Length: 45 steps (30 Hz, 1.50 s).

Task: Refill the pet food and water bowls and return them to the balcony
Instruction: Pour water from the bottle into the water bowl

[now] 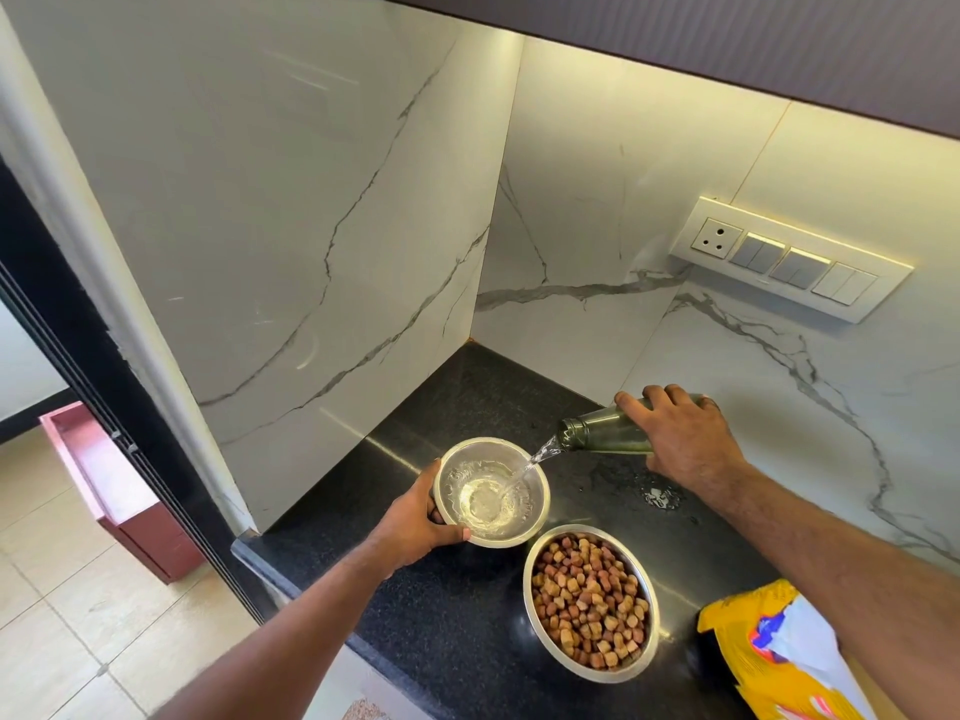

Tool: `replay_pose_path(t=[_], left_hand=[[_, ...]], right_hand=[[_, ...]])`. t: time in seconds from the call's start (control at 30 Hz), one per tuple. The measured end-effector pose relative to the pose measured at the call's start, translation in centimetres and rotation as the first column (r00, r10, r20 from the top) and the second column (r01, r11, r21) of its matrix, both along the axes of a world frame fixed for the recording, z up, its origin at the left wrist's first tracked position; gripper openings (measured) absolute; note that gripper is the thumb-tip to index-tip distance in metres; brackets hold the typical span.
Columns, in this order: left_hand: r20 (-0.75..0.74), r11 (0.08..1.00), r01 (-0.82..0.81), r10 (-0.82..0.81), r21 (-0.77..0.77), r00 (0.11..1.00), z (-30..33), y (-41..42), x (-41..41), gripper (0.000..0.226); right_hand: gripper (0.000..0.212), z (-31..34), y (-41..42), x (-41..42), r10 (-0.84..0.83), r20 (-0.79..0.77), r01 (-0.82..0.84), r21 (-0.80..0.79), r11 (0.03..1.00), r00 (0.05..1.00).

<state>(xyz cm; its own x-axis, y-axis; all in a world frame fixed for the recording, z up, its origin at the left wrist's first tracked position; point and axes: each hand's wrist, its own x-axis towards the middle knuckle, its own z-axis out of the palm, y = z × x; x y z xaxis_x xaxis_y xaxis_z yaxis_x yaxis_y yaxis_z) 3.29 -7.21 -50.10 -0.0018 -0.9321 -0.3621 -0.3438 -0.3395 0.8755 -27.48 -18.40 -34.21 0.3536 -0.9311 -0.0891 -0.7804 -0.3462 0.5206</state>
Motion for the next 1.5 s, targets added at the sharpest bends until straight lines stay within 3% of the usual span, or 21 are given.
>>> replay_pose_path(t=[1.5], left_hand=[[-0.034, 0.998, -0.04, 0.041, 0.042, 0.999, 0.4, 0.5, -0.6, 0.119]], right_hand=[[0.106, 1.7, -0.5, 1.0, 0.044, -0.065, -0.046, -0.026, 0.999, 0.997]])
